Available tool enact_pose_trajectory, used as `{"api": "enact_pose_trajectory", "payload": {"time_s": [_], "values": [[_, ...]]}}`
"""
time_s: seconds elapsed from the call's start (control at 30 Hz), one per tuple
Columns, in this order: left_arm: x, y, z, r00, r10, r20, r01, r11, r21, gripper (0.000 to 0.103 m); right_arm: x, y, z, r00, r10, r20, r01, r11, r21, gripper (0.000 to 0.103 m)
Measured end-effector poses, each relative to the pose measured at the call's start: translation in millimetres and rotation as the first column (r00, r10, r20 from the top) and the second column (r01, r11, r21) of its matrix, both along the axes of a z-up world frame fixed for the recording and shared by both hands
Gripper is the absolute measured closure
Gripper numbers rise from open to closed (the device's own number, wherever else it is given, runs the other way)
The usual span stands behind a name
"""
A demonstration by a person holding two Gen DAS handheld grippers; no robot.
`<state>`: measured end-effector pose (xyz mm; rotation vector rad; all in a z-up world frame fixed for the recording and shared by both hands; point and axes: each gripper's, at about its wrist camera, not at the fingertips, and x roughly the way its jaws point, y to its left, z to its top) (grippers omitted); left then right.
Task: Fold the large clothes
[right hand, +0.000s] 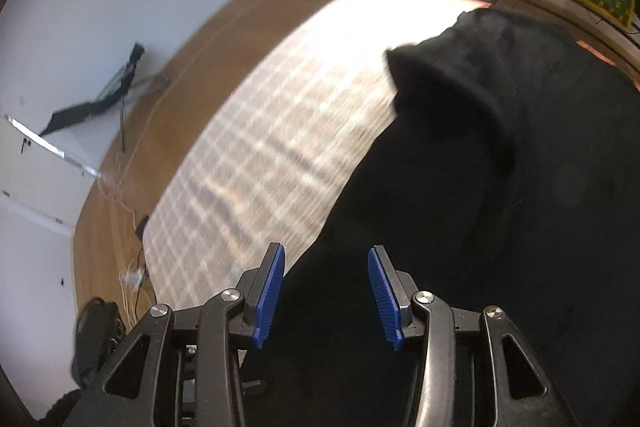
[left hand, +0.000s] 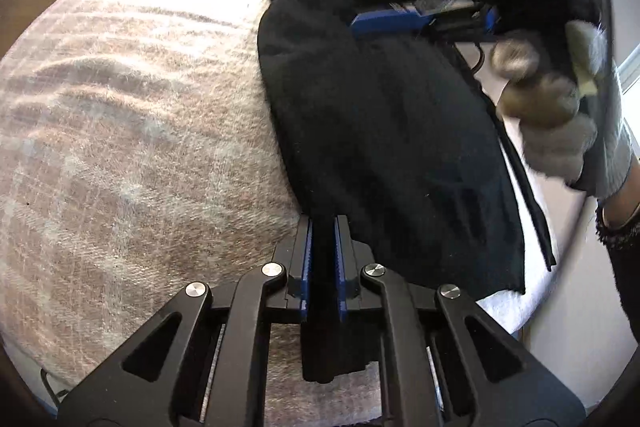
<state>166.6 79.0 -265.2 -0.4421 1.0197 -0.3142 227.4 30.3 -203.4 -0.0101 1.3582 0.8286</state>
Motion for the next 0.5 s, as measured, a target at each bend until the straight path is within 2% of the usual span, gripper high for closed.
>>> {"api": "enact_pose_trajectory", "payload": {"time_s": [0.17,0.23,0.37,0.4,0.43,0.47,0.5], "values": [[-8.5,-2.6,4.8,1.000,-0.002,0.015,0.002,1.000,0.006,0.096,-17.9,25.7,-23.2,0.998,0.053,-0.032,-0.056,0.992,-0.113,0.056],[-11.3,-8.1,8.4,1.000,-0.012,0.025,0.012,1.000,0.021,0.096,-21.1,32.2,-29.1,0.997,0.062,-0.049,-0.068,0.989,-0.129,0.056],[-15.0,-17.3,15.6,0.998,-0.040,0.045,0.037,0.998,0.055,0.096,-34.2,50.9,-35.5,0.991,0.126,-0.038,-0.131,0.975,-0.182,0.054],[-16.0,-19.2,17.0,0.998,-0.043,0.048,0.040,0.997,0.069,0.096,-38.1,56.0,-38.1,0.989,0.145,-0.022,-0.146,0.965,-0.219,0.055],[-14.5,-19.8,16.6,0.998,-0.039,0.043,0.036,0.997,0.072,0.096,-40.3,59.2,-40.3,0.988,0.157,-0.007,-0.154,0.955,-0.253,0.057],[-15.6,-19.8,17.4,0.998,-0.036,0.045,0.033,0.997,0.074,0.096,-42.7,61.4,-43.2,0.985,0.170,0.009,-0.160,0.944,-0.287,0.070],[-12.9,-17.7,16.8,0.999,-0.026,0.048,0.022,0.997,0.071,0.096,-43.9,60.9,-44.9,0.984,0.178,0.028,-0.161,0.937,-0.310,0.078]]}}
